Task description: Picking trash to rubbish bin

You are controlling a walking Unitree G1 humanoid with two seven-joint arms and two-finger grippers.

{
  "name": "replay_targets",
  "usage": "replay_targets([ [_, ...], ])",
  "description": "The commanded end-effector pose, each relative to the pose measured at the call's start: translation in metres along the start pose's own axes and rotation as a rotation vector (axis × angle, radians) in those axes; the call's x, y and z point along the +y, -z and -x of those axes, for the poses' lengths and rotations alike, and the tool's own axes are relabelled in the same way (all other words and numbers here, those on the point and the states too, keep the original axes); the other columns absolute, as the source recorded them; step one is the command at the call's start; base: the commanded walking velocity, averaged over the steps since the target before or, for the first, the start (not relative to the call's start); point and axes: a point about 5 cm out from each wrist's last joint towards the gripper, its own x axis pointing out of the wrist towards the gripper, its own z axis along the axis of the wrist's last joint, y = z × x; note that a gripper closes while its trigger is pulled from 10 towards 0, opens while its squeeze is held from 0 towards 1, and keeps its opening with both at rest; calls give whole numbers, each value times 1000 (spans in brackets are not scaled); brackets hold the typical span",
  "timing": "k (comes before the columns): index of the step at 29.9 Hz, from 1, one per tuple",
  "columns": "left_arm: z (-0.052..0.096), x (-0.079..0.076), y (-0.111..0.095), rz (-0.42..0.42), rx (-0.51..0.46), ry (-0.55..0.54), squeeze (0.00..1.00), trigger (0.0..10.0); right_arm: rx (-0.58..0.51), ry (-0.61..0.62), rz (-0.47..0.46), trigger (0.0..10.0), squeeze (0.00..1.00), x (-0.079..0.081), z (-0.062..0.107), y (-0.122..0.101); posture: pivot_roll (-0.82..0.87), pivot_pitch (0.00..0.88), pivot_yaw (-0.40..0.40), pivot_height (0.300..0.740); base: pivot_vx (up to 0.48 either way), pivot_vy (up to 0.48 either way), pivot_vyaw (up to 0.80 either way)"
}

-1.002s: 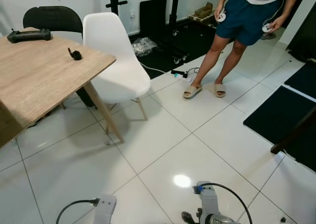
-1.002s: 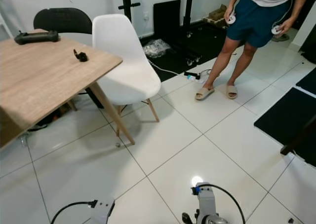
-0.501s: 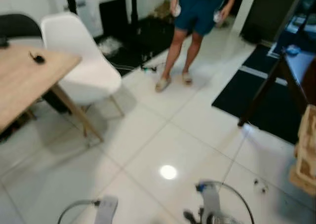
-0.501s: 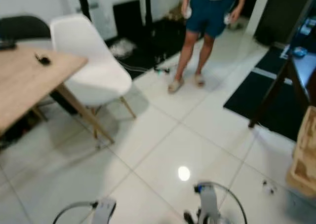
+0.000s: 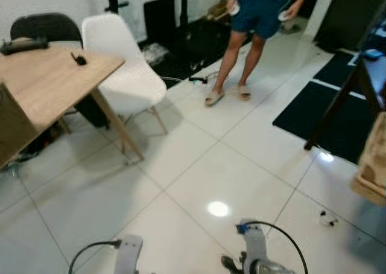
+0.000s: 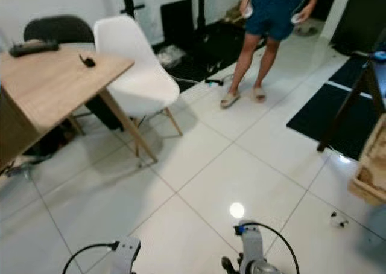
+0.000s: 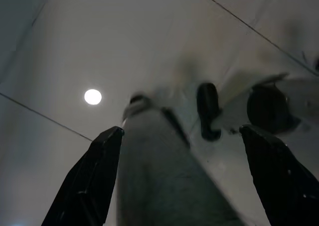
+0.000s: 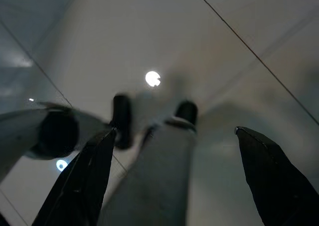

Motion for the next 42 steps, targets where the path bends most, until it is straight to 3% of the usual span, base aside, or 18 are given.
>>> replay_targets([
  [1,2,0,11,4,42,1,0,10000,7,-6,-14,10000,0,4,-1,3,50,62,-23,740,-341,0,0],
  [32,1,-2,7,-8,28,16,0,10000,12,-5,-7,10000,0,3,-1,5,51,58,-23,740,-343,0,0],
  [42,0,-2,3,-7,0,26,0,10000,10,-6,-9,10000,0,4,-1,4,48,63,-24,740,-51,0,0],
])
